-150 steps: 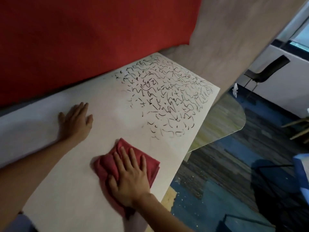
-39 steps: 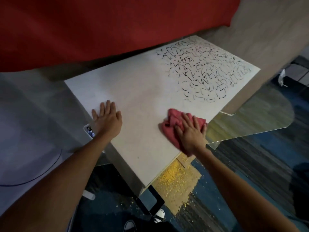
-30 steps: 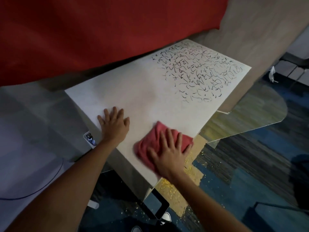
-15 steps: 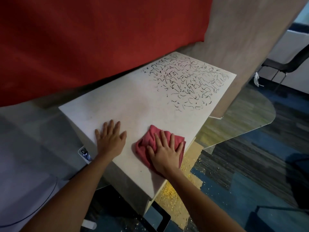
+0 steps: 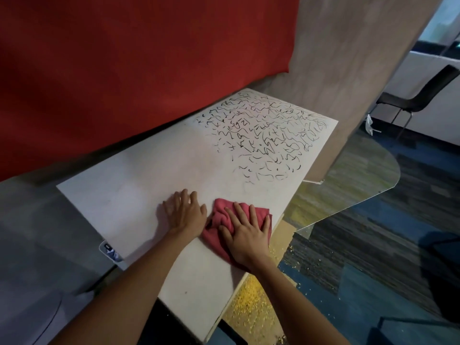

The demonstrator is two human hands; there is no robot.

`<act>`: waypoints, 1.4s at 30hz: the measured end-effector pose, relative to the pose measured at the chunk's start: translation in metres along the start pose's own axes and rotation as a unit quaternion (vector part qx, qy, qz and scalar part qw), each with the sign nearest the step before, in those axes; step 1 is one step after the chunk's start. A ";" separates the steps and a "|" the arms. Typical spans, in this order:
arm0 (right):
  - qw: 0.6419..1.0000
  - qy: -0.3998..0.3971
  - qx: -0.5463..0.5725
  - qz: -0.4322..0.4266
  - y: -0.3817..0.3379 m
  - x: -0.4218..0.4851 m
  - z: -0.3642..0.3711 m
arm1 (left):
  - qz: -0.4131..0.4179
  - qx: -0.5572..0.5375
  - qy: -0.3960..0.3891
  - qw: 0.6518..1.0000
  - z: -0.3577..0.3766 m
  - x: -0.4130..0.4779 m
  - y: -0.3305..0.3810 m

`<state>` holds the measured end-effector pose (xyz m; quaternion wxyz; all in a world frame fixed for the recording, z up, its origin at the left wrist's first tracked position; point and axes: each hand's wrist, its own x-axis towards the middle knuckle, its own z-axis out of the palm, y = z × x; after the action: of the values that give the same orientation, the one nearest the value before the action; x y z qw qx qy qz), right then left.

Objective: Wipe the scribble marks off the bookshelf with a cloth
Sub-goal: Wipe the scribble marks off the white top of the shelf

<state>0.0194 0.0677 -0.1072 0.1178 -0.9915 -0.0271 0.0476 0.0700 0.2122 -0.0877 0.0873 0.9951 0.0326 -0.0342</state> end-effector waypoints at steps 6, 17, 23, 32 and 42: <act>0.999 -0.001 -0.001 0.048 0.059 0.058 -0.023 | -0.004 -0.015 0.008 1.000 0.006 0.022 0.040; 0.999 0.006 -0.025 0.046 0.160 0.177 -0.056 | -0.119 0.026 -0.006 0.993 0.029 0.056 0.062; 0.996 0.013 0.007 0.085 0.153 0.225 -0.061 | -0.133 0.033 0.000 0.991 0.031 0.060 0.063; 0.962 -0.066 -0.052 -0.260 0.106 0.095 -0.036 | -0.147 0.022 -0.009 0.989 0.031 0.058 0.067; 0.976 -0.035 -0.031 -0.213 0.081 0.224 -0.045 | -0.134 0.013 0.021 0.991 0.036 0.058 0.063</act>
<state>0.2496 -0.0067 -0.1023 0.0931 -0.9639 -0.2434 0.0552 0.1297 0.1476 -0.1163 0.0682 0.9833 0.1670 -0.0248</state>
